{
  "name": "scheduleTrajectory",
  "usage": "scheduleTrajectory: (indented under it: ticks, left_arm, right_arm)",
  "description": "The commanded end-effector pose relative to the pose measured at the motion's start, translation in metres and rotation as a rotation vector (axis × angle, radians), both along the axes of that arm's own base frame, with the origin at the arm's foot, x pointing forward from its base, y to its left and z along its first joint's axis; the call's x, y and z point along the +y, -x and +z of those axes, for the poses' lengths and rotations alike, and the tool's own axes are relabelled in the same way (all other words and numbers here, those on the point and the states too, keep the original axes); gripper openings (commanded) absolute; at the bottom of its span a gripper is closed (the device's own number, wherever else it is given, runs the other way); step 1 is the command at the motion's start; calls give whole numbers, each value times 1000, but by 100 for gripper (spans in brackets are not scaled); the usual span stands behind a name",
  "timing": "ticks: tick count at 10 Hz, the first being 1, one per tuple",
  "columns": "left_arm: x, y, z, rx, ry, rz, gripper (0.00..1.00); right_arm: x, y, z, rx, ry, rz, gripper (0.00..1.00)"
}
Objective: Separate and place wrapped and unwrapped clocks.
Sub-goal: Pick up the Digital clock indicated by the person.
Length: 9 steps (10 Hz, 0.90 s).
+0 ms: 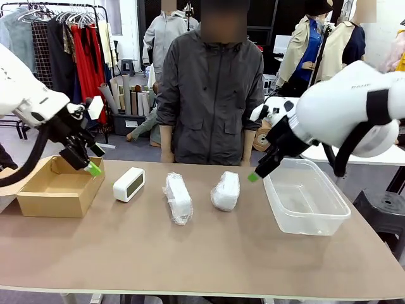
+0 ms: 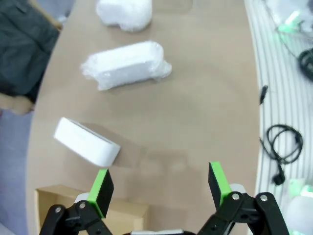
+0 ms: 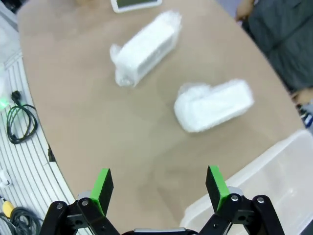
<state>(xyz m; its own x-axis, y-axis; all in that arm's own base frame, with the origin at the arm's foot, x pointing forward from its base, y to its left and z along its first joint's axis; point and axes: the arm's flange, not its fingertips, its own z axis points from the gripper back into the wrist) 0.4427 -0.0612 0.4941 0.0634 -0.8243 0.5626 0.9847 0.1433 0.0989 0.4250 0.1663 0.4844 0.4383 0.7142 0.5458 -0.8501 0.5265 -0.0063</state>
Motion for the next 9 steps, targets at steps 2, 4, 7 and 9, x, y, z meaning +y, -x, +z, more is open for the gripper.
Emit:
scheduleTrajectory:
  ticks: [2, 4, 7, 9]
  left_arm:
    - [15, -25, 14, -115, -8, -121, 100]
    - [22, -42, 20, -107, 63, -110, 100]
    - [21, -38, 22, -115, 42, -85, 100]
    - [21, -38, 22, -115, 42, -85, 100]
  right_arm:
    - [-31, -32, 11, -33, -85, 123, 100]
    - [-54, -57, 22, -72, -118, 157, 100]
    - [-55, -46, 27, -80, -98, 131, 100]
    - [-55, -46, 27, -80, -98, 131, 100]
